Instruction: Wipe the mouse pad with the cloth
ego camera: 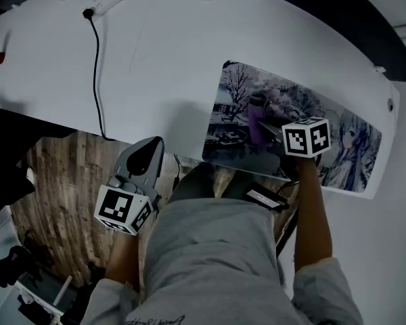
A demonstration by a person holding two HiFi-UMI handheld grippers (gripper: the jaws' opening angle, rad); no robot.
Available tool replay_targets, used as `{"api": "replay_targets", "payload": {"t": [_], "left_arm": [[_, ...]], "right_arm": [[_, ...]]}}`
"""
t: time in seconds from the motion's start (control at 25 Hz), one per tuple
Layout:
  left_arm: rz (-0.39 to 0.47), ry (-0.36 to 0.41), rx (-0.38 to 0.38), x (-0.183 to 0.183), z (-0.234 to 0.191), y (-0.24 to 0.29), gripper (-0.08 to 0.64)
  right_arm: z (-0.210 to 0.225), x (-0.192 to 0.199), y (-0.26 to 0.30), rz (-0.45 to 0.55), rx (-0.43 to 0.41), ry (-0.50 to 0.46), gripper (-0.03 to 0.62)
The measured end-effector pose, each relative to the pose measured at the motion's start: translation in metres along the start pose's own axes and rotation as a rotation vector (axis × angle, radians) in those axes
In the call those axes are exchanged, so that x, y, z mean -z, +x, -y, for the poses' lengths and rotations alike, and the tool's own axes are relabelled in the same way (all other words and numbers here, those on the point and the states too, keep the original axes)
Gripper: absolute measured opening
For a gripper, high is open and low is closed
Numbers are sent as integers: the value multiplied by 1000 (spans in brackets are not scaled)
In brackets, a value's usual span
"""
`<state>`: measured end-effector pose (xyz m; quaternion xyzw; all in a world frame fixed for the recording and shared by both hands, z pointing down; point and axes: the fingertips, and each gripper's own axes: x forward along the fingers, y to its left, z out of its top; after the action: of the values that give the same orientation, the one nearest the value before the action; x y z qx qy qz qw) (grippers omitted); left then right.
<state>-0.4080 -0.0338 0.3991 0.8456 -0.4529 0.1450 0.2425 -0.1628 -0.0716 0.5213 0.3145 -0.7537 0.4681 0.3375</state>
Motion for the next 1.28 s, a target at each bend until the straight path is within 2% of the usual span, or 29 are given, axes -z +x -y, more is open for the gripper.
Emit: {"api": "replay_targets", "payload": {"t": [0.28, 0.6, 0.76, 1.04, 1.28], "left_arm": [[19, -33, -38, 4, -19, -13, 18], [23, -35, -67, 3, -31, -25, 19], [9, -28, -67, 1, -29, -25, 18], [-10, 18, -32, -8, -12, -15, 18], [-21, 69, 36, -12, 32, 14, 18]], "right_arm": [[-45, -20, 36, -38, -64, -72, 71], [-83, -30, 62, -69, -116, -143, 71], [-84, -30, 62, -42, -122, -147, 71], [-80, -30, 42, 62, -137, -111, 71], [-50, -10, -2, 124, -131, -68, 71]]}}
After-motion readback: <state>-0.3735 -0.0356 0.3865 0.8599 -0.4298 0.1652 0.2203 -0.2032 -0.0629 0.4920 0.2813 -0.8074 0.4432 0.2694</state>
